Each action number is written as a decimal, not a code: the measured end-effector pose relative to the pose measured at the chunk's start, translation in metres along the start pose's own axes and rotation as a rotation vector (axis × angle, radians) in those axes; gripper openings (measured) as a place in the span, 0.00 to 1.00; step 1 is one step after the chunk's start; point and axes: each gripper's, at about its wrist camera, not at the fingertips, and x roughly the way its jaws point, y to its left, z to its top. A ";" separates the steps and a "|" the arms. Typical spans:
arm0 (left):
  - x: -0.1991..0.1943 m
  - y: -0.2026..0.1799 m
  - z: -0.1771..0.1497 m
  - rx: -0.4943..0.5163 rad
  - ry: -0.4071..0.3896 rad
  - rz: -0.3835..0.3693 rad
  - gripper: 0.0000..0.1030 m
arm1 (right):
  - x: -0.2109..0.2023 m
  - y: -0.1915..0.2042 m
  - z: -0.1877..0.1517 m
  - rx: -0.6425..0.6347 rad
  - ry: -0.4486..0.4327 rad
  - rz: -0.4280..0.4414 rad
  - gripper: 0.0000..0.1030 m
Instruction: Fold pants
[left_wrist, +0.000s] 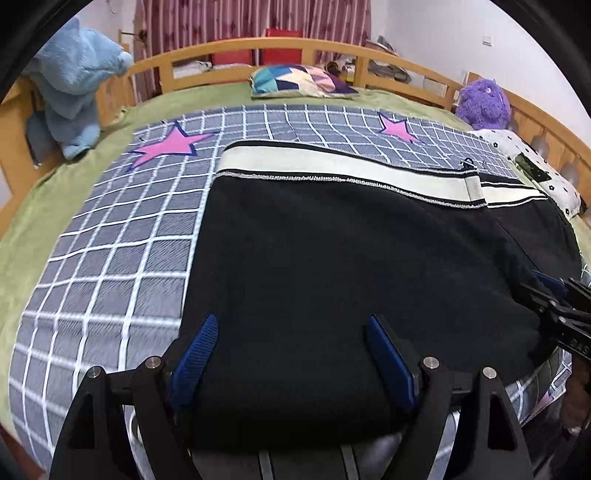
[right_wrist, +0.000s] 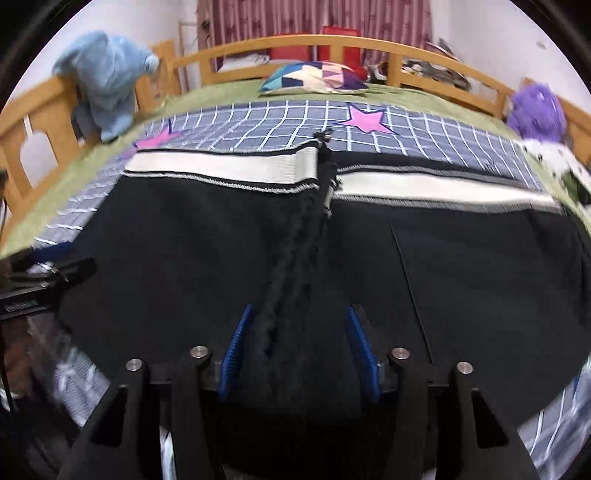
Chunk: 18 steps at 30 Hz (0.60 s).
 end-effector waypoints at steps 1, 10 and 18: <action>-0.004 -0.001 -0.002 -0.006 0.009 0.003 0.79 | -0.006 -0.001 -0.004 0.014 -0.013 -0.006 0.56; -0.042 0.006 -0.017 -0.091 0.023 -0.043 0.77 | -0.062 -0.006 -0.020 0.059 -0.090 -0.027 0.59; -0.063 0.035 -0.022 -0.212 0.010 -0.083 0.77 | -0.100 -0.015 -0.024 0.071 -0.163 -0.044 0.59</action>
